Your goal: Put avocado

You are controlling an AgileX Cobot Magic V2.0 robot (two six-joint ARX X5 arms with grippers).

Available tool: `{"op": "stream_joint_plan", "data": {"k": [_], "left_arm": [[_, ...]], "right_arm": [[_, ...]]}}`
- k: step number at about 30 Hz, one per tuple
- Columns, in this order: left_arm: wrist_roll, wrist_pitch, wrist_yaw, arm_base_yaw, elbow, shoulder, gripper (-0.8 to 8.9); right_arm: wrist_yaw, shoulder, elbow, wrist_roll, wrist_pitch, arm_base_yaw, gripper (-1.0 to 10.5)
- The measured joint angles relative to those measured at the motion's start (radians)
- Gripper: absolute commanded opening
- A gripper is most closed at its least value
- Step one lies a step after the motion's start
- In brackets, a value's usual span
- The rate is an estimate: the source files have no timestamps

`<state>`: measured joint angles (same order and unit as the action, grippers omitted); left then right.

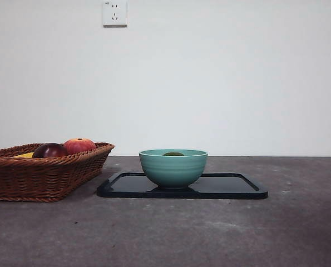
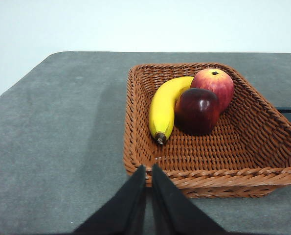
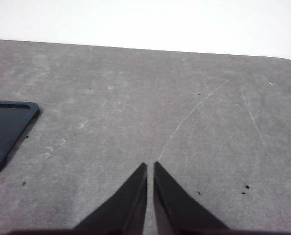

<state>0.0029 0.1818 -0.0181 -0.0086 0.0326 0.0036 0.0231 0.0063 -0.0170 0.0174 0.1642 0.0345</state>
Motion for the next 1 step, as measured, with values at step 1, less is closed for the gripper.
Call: {"op": "stream_joint_plan", "data": {"k": [1], "left_arm": [[0.000, 0.000, 0.000, 0.000, 0.000, 0.000, 0.19]], "right_arm": [[0.000, 0.000, 0.000, 0.000, 0.000, 0.000, 0.2]]}}
